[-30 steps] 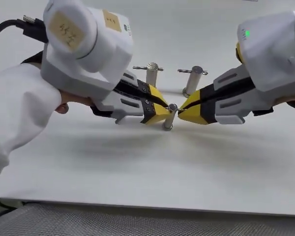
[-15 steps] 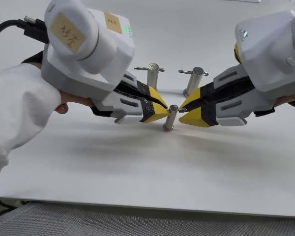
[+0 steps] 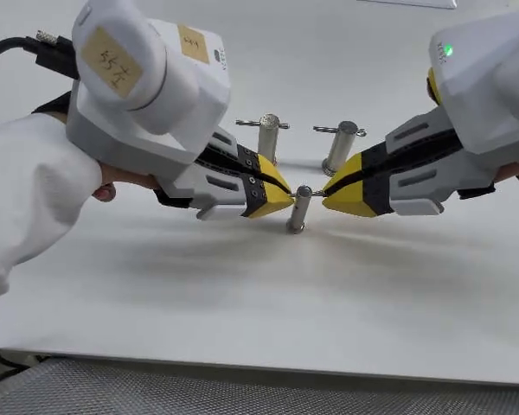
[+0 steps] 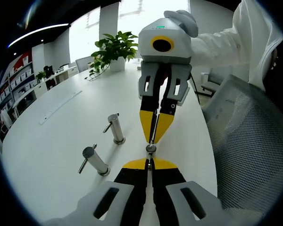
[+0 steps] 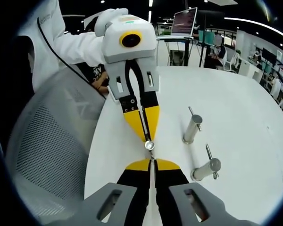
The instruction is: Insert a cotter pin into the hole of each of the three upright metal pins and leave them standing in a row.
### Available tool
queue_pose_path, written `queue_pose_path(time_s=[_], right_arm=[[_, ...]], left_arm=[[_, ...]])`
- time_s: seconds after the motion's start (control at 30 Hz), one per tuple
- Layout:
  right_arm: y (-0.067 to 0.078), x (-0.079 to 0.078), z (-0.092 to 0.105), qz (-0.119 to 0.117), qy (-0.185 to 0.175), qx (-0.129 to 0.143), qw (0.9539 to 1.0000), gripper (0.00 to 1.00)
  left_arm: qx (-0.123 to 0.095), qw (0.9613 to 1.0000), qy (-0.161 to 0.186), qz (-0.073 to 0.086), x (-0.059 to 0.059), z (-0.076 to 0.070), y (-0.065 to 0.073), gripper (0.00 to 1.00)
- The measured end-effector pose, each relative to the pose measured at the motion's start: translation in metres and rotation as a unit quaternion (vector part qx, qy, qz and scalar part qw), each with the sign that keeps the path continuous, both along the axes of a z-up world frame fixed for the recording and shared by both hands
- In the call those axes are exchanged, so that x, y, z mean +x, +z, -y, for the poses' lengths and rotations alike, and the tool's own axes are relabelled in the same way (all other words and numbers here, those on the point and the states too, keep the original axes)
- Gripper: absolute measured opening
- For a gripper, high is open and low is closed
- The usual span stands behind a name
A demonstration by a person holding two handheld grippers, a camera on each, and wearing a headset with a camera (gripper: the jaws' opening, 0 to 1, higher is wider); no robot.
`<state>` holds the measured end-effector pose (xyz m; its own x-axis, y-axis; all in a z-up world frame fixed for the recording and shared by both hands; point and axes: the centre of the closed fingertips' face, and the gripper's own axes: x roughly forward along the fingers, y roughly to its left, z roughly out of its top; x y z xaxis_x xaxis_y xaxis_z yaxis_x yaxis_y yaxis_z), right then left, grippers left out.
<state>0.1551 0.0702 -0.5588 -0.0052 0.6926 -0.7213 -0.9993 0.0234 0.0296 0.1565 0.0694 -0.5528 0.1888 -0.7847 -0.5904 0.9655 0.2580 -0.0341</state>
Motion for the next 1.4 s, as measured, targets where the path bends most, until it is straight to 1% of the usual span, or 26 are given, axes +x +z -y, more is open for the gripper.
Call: queue_pose_path(time_s=[0.17, 0.53, 0.57, 0.67, 0.7, 0.77, 0.83, 0.87, 0.9, 0.97, 1.07, 1.13, 1.2, 1.23, 1.27, 1.3, 1.33, 1.37, 1.4], right_arm=[[0.004, -0.006, -0.006, -0.004, 0.006, 0.003, 1.0, 0.0], [0.0, -0.002, -0.002, -0.007, 0.002, 0.003, 1.0, 0.0], [0.0, -0.001, -0.002, -0.006, 0.002, 0.003, 1.0, 0.0], [0.0, -0.001, -0.001, -0.009, -0.001, 0.005, 0.9999, 0.0], [0.0, -0.001, -0.001, -0.012, -0.005, 0.008, 0.9999, 0.03], [0.0, 0.001, -0.001, -0.011, -0.007, 0.009, 0.9999, 0.05], [-0.001, 0.001, -0.002, -0.013, -0.008, 0.013, 0.9998, 0.04], [-0.002, 0.002, -0.003, -0.015, -0.011, 0.014, 0.9997, 0.05], [-0.003, 0.002, -0.004, -0.015, -0.012, 0.015, 0.9997, 0.06], [-0.005, 0.002, -0.006, -0.016, -0.012, 0.016, 0.9997, 0.06], [-0.006, 0.002, -0.011, -0.017, -0.012, 0.018, 0.9996, 0.06], [-0.008, 0.002, -0.013, -0.019, -0.011, 0.019, 0.9996, 0.06], [-0.01, 0.002, -0.013, -0.018, -0.011, 0.018, 0.9996, 0.06], [-0.011, 0.002, -0.014, -0.018, -0.011, 0.017, 0.9996, 0.06], [-0.01, 0.002, -0.015, -0.018, -0.011, 0.017, 0.9996, 0.06], [-0.011, 0.002, -0.015, -0.019, -0.011, 0.017, 0.9996, 0.06], [-0.011, 0.002, -0.015, -0.019, -0.011, 0.017, 0.9996, 0.06], [-0.013, 0.002, -0.015, -0.019, -0.011, 0.017, 0.9996, 0.06], [-0.013, 0.002, -0.016, -0.02, -0.011, 0.017, 0.9996, 0.05]], left_arm=[[0.003, 1.0, 0.0, 0.0, 0.001, -0.002, -0.001, 0.0], [0.001, 1.0, 0.007, 0.0, 0.003, -0.006, 0.001, 0.01], [0.0, 1.0, 0.007, 0.004, 0.003, -0.008, 0.002, 0.02], [-0.004, 0.9998, 0.017, 0.008, 0.007, -0.013, 0.003, 0.09], [-0.007, 0.9997, 0.02, 0.008, 0.008, -0.016, 0.004, 0.12], [-0.009, 0.9997, 0.023, 0.009, 0.008, -0.02, 0.004, 0.14], [-0.012, 0.9995, 0.024, 0.017, 0.007, -0.022, 0.006, 0.19], [-0.017, 0.9993, 0.028, 0.019, 0.008, -0.021, 0.008, 0.23], [-0.023, 0.9991, 0.03, 0.021, 0.007, -0.021, 0.01, 0.29], [-0.032, 0.999, 0.026, 0.018, 0.004, -0.02, 0.014, 0.35], [-0.034, 0.999, 0.024, 0.017, -0.001, -0.02, 0.013, 0.39], [-0.036, 0.999, 0.021, 0.016, -0.006, -0.02, 0.012, 0.44], [-0.04, 0.999, 0.018, 0.013, -0.009, -0.02, 0.012, 0.53], [-0.044, 0.9988, 0.017, 0.008, -0.013, -0.019, 0.011, 0.58], [-0.047, 0.9987, 0.016, 0.007, -0.015, -0.019, 0.011, 0.62], [-0.049, 0.9986, 0.016, 0.004, -0.019, -0.017, 0.012, 0.65], [-0.05, 0.9986, 0.017, 0.003, -0.02, -0.017, 0.012, 0.67], [-0.051, 0.9985, 0.018, 0.0, -0.024, -0.015, 0.012, 0.68], [-0.051, 0.9985, 0.019, -0.001, -0.025, -0.016, 0.011, 0.69]])
